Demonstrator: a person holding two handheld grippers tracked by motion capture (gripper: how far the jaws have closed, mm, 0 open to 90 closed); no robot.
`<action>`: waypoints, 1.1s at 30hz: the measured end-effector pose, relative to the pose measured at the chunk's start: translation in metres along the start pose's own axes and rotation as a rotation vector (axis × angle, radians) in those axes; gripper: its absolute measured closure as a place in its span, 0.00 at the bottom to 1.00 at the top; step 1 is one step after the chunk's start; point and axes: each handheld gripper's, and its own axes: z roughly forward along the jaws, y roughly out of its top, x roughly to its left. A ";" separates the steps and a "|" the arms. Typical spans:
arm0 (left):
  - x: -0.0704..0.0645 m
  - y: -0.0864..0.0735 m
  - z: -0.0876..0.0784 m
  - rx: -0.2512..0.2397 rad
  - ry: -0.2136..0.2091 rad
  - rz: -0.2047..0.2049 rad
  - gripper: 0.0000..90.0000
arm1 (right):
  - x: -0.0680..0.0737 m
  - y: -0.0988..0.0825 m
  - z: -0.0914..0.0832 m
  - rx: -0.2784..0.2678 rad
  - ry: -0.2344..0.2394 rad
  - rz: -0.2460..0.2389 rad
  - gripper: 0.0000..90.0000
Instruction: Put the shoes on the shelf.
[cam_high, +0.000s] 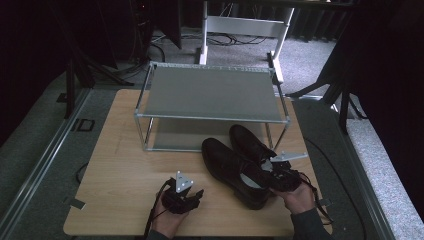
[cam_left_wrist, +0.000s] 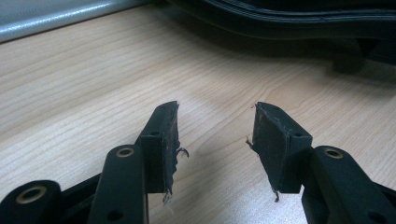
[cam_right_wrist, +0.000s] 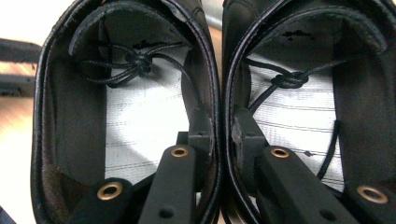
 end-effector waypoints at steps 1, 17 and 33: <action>0.000 0.000 0.000 -0.001 0.001 0.000 0.57 | 0.000 0.002 0.001 -0.005 0.001 0.001 0.90; 0.003 0.001 -0.002 -0.008 0.009 -0.006 0.57 | 0.003 0.030 0.020 -0.035 0.003 0.033 0.90; 0.005 0.000 -0.003 -0.010 0.011 -0.012 0.57 | 0.005 0.058 0.045 -0.076 -0.033 0.101 0.90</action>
